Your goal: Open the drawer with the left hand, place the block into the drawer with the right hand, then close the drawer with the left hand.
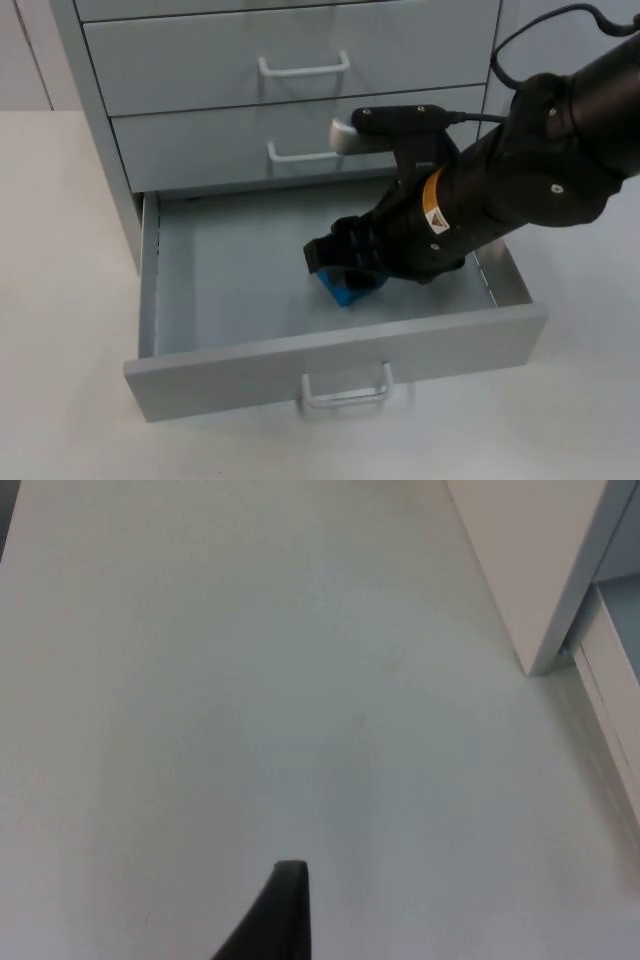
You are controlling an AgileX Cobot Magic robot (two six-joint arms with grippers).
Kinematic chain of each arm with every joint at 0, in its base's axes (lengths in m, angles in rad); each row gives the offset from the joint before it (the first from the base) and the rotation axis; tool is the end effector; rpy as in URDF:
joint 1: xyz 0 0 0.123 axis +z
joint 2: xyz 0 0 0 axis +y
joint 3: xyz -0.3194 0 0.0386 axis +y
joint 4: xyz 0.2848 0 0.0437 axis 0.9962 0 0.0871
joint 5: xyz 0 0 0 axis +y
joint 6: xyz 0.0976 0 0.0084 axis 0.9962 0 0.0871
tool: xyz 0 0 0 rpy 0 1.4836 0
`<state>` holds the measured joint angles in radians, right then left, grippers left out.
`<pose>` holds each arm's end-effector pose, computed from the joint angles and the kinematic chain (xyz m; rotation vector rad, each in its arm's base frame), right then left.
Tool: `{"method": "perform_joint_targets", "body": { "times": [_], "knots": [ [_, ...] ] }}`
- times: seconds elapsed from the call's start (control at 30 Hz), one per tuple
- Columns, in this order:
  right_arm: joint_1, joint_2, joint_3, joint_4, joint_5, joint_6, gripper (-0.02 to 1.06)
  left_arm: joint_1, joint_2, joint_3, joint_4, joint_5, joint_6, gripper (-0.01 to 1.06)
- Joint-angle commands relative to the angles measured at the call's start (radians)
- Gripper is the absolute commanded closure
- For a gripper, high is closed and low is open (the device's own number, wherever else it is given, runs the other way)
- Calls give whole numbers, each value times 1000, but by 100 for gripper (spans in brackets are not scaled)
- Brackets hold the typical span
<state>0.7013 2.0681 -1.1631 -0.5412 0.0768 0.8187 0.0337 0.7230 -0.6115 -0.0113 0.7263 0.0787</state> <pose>0.3529 0.2929 0.1126 -0.5052 2.4398 0.3761 0.1454 0.0042 0.3081 0.0462 2.3213 0.0437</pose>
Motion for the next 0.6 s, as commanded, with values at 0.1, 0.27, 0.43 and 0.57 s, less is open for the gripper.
{"method": "perform_joint_targets", "body": {
  "times": [0.1, 0.27, 0.43, 0.57],
  "knots": [
    [1, -21, -5, -6, -10, 1, 47, 3, -4, 1, 0, -8, -5, 0],
    [1, -21, -5, -6, -12, -3, 36, 3, -4, 1, 0, -8, -5, 0],
    [1, -21, -5, -6, -12, -3, 33, 3, -4, 1, 0, -8, -5, 0],
    [6, -61, -5, -6, 17, -3, 33, 3, -4, 1, 0, -8, -5, 0]
  ]
}}
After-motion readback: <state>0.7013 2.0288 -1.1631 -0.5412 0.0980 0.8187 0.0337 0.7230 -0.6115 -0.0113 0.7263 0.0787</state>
